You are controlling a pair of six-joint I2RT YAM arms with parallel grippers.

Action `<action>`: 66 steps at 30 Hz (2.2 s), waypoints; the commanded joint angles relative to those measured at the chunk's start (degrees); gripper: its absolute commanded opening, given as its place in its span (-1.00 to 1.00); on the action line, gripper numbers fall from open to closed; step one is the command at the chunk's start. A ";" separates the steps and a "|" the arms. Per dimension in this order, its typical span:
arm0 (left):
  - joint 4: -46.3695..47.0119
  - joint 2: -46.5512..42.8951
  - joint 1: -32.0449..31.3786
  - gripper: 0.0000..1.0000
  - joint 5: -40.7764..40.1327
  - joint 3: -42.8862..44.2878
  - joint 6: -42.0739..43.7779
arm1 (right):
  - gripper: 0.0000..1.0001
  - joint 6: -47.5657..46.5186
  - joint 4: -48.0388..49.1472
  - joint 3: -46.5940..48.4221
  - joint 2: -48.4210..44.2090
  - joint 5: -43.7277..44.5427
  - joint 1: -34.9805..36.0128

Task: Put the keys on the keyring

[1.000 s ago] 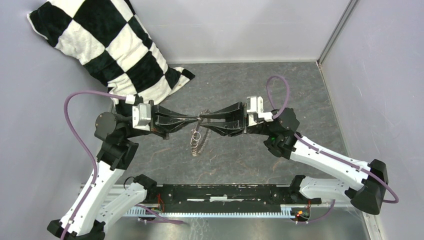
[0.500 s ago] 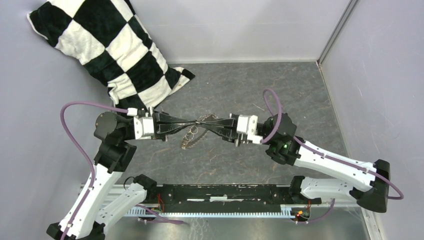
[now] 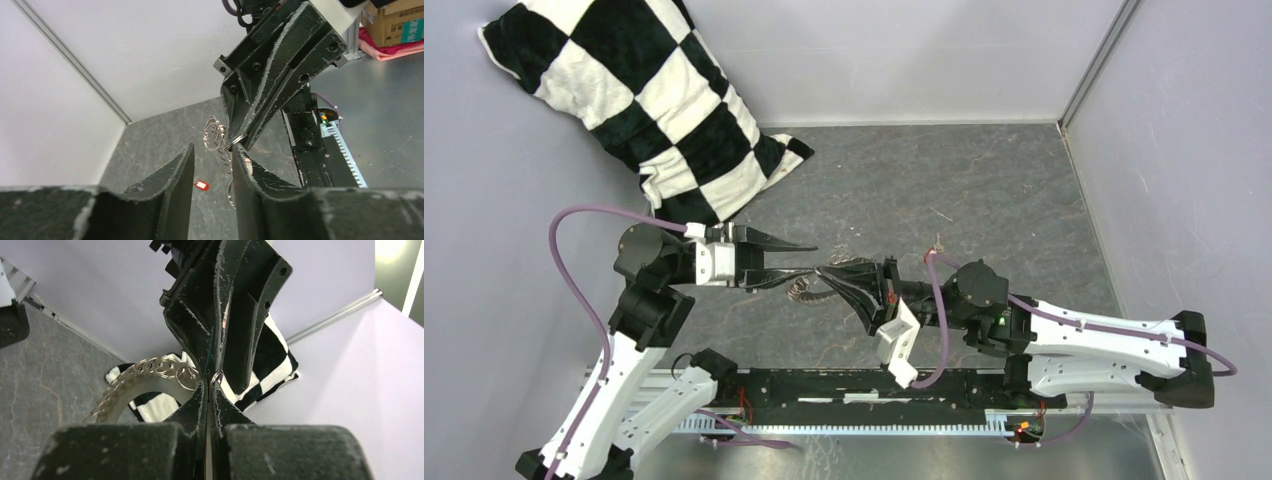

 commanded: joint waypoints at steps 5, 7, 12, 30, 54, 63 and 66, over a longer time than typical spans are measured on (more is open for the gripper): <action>-10.35 -2.46 0.11 0.02 -0.78 4.38 12.06 | -0.98 -7.99 -7.22 2.42 0.41 2.51 2.25; -14.80 -2.93 0.11 0.11 -0.09 5.57 15.57 | -0.98 -8.46 -7.86 2.41 -0.14 2.57 2.47; -27.13 -3.02 0.11 0.17 1.73 8.48 25.41 | -0.98 -10.57 -9.78 2.41 -1.54 1.53 2.58; -54.10 0.18 0.11 -0.25 -1.01 12.09 64.47 | -0.99 -4.91 -22.61 12.48 4.27 1.40 2.61; -59.29 1.23 0.11 -0.45 -10.53 10.00 71.34 | -0.99 3.94 -39.73 29.44 16.84 7.99 2.56; -60.22 2.70 0.11 -0.39 -15.85 10.94 69.84 | -0.99 5.10 -43.18 30.83 18.41 7.87 2.61; -60.37 3.36 0.11 -0.40 -15.53 11.31 69.77 | -0.99 5.72 -43.82 31.81 19.33 8.04 2.58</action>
